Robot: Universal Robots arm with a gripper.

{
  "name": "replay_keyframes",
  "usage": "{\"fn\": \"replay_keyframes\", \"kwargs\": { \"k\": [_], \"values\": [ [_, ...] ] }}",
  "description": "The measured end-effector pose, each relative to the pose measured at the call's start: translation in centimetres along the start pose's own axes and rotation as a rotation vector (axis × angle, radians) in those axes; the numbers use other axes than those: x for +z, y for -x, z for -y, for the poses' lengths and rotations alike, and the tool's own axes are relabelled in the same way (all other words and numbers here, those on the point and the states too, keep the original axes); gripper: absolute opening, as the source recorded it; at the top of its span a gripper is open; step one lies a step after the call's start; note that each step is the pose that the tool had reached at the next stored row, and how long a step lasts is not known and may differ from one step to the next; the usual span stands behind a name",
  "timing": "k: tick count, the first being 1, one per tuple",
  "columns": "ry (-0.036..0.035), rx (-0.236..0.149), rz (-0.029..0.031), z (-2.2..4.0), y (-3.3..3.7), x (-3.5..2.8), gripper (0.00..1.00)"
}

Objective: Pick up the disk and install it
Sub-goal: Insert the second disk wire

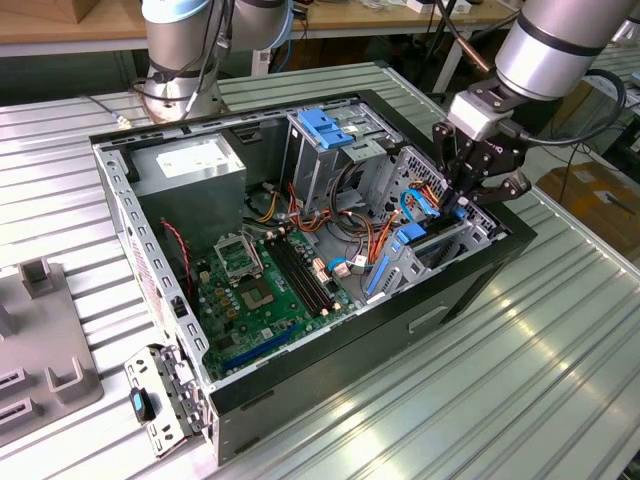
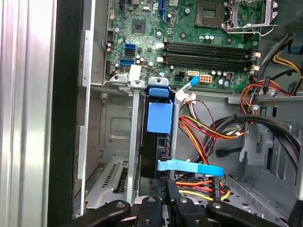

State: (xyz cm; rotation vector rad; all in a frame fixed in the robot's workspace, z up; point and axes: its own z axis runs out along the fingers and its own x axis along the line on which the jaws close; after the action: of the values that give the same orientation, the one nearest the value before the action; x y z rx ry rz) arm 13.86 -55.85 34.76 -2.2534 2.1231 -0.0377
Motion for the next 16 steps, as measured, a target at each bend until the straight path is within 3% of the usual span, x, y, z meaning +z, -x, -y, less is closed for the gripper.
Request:
{"fn": "replay_keyframes", "kwargs": {
  "k": [5, 16],
  "values": [
    [-0.0006, 0.043, -0.0018, 0.0, 0.01, 0.05, 0.16],
    [-0.0006, 0.045, -0.0023, -0.19, 0.12, 0.07, 0.16]
  ]
}}
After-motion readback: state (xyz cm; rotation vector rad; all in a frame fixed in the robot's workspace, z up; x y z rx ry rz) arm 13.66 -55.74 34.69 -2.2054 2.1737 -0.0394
